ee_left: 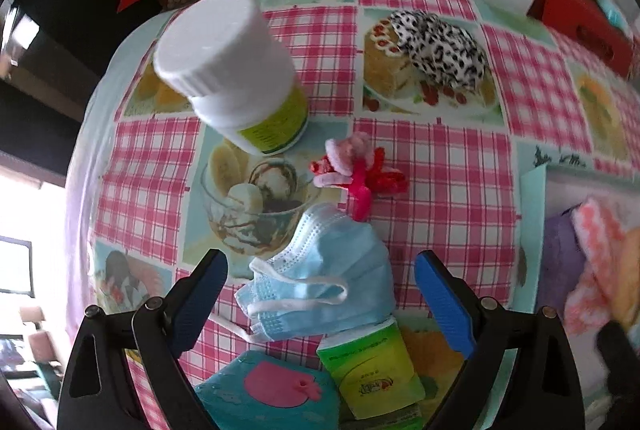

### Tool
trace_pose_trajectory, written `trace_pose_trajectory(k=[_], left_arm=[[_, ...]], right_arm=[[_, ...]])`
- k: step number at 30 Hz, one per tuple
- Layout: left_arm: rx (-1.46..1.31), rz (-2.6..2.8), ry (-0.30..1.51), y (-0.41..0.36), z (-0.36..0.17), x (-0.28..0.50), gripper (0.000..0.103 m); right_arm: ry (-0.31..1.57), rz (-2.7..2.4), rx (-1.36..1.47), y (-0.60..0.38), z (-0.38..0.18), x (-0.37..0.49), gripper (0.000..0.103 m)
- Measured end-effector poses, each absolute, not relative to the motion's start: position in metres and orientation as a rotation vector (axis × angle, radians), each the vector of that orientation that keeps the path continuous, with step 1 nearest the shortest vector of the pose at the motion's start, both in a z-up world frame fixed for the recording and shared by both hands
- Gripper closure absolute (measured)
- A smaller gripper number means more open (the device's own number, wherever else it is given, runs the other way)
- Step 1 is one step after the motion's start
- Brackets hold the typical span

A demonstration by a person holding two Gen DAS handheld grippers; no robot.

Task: Organize soft objects
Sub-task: 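Grasp the round yellow-gold container with the right tool while the left approaches the blue face mask, then grasp the blue face mask with the left tool while the right lifts the yellow container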

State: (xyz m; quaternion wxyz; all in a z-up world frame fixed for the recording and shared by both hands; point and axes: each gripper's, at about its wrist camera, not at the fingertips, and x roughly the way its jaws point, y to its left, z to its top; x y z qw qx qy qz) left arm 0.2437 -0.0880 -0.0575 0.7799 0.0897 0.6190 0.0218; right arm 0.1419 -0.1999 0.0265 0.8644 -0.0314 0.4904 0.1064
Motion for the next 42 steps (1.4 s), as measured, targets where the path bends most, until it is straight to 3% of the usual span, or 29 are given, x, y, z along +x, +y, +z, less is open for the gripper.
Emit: trace_pose_trajectory(k=[5, 9, 12, 15, 30, 42], left_arm=[[0.258, 0.059, 1.338, -0.105, -0.063, 0.244, 0.013], [0.291, 0.057, 1.359, -0.114, -0.07, 0.242, 0.034], [0.304, 0.051, 1.363, -0.116, -0.075, 0.241, 0.041], [0.297, 0.03, 1.368, -0.117, -0.081, 0.239, 0.06], [0.138, 0.002, 1.329, -0.09, -0.086, 0.24, 0.092], [0.066, -0.025, 1.274, -0.073, -0.061, 0.237, 0.096]], right_arm=[[1.034, 0.199, -0.033, -0.211, 0.027, 0.143, 0.049], [1.033, 0.196, -0.025, -0.213, 0.026, 0.143, 0.049], [1.03, 0.197, -0.023, -0.214, 0.027, 0.143, 0.049], [1.03, 0.197, -0.021, -0.214, 0.027, 0.143, 0.049], [1.042, 0.196, -0.024, -0.213, 0.025, 0.143, 0.049], [1.046, 0.198, -0.031, -0.212, 0.025, 0.143, 0.049]])
